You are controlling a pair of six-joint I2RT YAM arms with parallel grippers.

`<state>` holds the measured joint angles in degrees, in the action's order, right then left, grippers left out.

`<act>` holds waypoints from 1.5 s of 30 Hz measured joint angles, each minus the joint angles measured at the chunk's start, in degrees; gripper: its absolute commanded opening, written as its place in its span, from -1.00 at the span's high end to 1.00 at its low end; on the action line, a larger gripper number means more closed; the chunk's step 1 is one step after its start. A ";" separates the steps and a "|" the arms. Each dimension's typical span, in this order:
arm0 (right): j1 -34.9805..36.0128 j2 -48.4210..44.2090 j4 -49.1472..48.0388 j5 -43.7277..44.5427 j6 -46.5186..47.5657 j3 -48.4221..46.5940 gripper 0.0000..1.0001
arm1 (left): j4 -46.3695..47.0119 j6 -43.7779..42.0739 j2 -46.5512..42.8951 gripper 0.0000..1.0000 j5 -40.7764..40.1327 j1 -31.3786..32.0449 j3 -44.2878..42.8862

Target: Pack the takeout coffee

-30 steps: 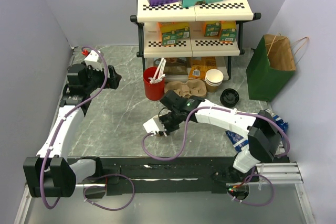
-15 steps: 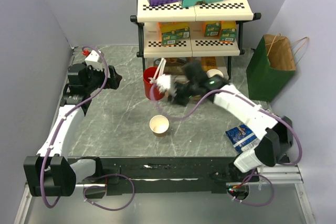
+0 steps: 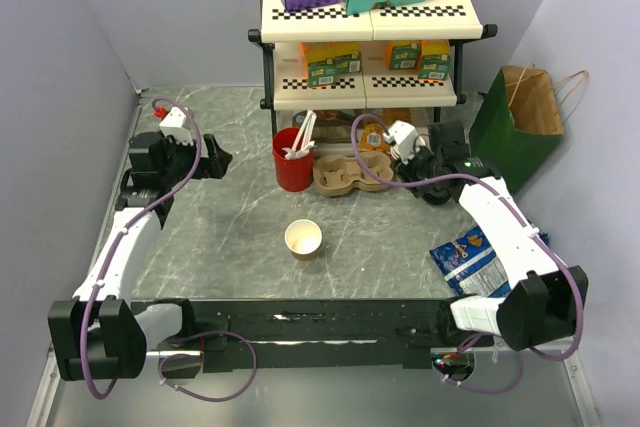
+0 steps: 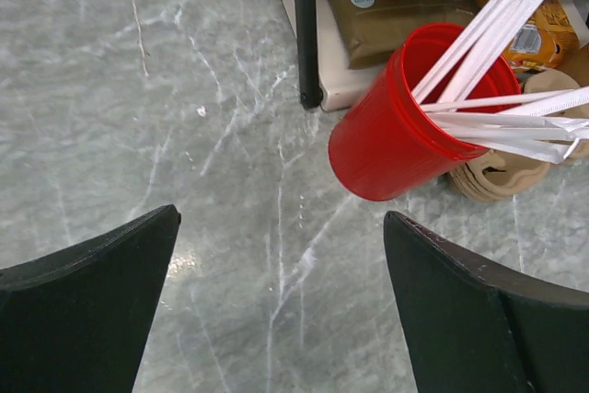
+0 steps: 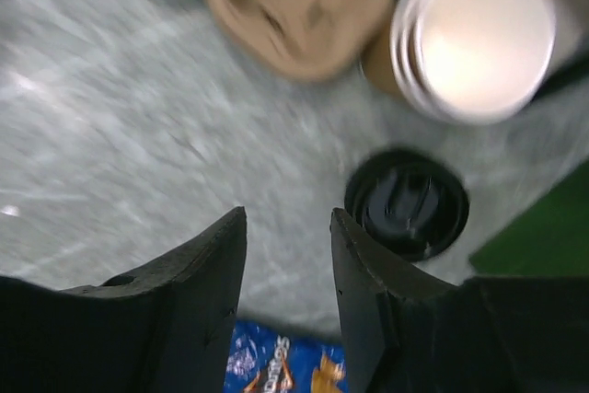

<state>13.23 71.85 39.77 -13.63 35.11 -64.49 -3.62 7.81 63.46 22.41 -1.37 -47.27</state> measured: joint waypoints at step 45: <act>-8.31 19.17 -13.73 14.34 5.92 5.75 0.27 | 0.37 0.48 3.65 -0.99 0.26 -0.70 -3.65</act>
<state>4.93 91.02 26.04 0.71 41.04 -58.74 -3.25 8.29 67.11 22.68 -2.07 -50.92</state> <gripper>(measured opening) 0.383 0.995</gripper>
